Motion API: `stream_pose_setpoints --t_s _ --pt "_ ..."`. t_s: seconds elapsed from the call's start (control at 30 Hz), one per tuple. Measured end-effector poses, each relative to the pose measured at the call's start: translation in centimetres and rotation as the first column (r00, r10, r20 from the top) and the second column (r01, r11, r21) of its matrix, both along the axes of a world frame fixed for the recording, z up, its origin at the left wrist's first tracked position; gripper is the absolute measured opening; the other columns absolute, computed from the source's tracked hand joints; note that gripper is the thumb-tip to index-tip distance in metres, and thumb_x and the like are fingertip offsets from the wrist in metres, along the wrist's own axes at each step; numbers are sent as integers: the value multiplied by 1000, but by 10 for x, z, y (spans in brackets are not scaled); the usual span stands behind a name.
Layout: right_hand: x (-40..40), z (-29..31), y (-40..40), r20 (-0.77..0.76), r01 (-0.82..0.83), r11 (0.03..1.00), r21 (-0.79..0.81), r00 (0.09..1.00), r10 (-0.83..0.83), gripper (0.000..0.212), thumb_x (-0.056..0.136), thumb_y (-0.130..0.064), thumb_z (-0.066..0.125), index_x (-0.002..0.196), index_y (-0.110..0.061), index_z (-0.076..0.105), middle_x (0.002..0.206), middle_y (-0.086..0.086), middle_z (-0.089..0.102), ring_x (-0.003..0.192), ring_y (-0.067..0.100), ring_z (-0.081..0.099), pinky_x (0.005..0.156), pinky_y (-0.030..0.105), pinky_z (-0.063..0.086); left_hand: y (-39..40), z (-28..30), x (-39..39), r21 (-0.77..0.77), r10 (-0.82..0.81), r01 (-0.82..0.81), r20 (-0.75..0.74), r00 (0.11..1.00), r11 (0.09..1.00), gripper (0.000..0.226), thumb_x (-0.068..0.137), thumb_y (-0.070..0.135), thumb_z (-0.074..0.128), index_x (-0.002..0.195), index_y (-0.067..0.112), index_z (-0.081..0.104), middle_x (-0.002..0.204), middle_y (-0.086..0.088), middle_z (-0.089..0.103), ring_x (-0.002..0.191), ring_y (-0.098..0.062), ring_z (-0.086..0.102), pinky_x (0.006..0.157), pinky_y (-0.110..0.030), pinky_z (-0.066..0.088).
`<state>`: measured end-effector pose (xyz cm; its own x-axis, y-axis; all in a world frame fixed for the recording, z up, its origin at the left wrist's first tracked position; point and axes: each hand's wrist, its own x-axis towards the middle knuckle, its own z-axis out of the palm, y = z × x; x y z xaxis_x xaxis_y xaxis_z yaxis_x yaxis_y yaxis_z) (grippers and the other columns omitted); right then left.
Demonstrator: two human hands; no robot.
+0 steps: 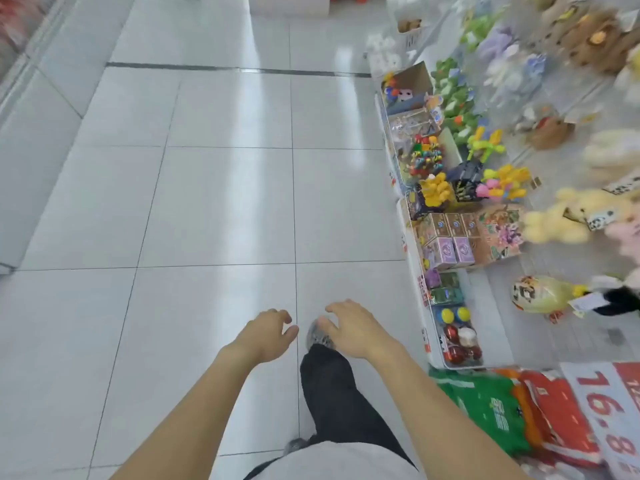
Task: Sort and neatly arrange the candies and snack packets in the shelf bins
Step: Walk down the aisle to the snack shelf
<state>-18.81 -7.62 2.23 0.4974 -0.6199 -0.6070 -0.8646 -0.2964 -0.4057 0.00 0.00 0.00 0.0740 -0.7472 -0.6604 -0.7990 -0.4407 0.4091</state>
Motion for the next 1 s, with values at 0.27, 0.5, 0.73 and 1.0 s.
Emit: stream_pose_setpoints --t_s 0.27,0.5,0.73,1.0 --pt "144 -12 -189 -43 -220 964 147 973 228 57 101 -47 42 148 -17 40 150 5 44 136 24 43 109 37 38 -160 13 118 105 125 -130 51 991 986 47 100 44 39 138 16 48 137 -4 53 119 -22 53 99 -36 44" --pt "279 -3 -325 -26 -311 941 136 948 317 51 102 -42 41 147 -18 42 148 5 46 132 24 46 107 37 40 -282 20 226 111 301 -296 -33 953 949 49 95 46 40 131 16 54 131 -1 59 116 -20 56 96 -31 45" --pt "432 -11 -465 -86 -336 933 132 933 349 53 102 -41 42 149 -16 40 149 6 45 134 23 45 108 34 38 -421 -4 396 63 320 -317 -38 947 946 46 97 43 40 130 15 54 130 -2 58 113 -20 57 92 -31 46" --pt "608 16 -640 -57 -288 956 55 955 291 52 101 -42 45 146 -17 43 146 4 49 132 23 47 107 34 40 -589 26 578 75 190 -192 39 981 978 47 101 42 39 139 15 47 138 -5 52 118 -24 55 94 -33 45"
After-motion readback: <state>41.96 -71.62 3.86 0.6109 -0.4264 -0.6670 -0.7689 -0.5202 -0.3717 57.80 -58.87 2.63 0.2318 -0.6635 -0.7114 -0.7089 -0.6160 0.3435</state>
